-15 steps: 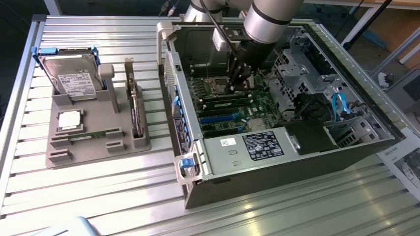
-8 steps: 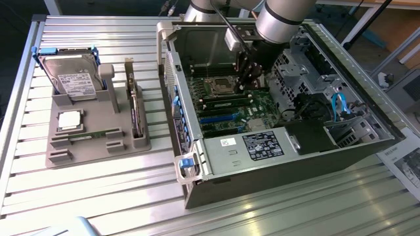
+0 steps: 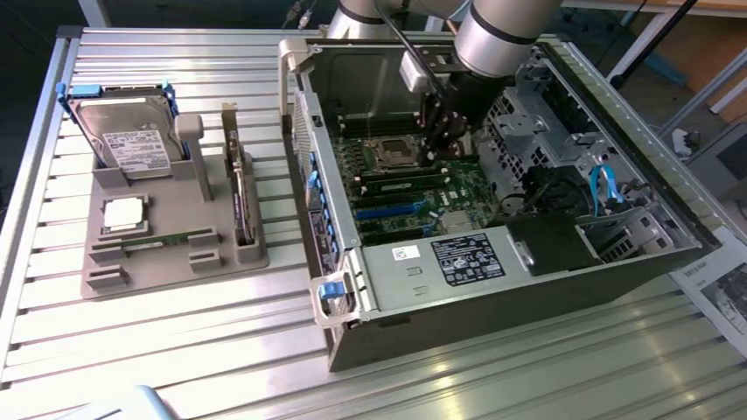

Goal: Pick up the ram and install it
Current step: 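Press down the ram until it locks into place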

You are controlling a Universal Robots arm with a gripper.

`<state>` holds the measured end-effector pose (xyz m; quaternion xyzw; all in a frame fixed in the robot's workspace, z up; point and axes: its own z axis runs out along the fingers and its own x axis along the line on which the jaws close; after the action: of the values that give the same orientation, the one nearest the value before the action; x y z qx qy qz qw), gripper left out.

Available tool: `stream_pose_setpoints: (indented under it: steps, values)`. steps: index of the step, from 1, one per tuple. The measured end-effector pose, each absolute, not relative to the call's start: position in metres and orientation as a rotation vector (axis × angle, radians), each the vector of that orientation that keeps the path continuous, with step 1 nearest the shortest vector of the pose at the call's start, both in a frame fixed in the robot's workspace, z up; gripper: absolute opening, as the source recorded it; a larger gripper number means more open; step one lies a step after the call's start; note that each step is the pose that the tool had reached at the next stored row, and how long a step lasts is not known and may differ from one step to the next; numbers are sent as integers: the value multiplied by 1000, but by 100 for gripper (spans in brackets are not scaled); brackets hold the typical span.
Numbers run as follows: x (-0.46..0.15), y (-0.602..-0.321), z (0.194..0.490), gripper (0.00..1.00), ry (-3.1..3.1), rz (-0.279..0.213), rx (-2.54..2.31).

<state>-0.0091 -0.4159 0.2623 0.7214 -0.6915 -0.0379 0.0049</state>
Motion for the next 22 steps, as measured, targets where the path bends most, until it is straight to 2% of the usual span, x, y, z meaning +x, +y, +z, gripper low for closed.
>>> stream_pose_setpoints:
  steps: [6, 22]
  values:
    - [-9, -416, 264, 10, -2162, -113, 2266]
    - [-9, -416, 318, 10, -2162, -108, 2266]
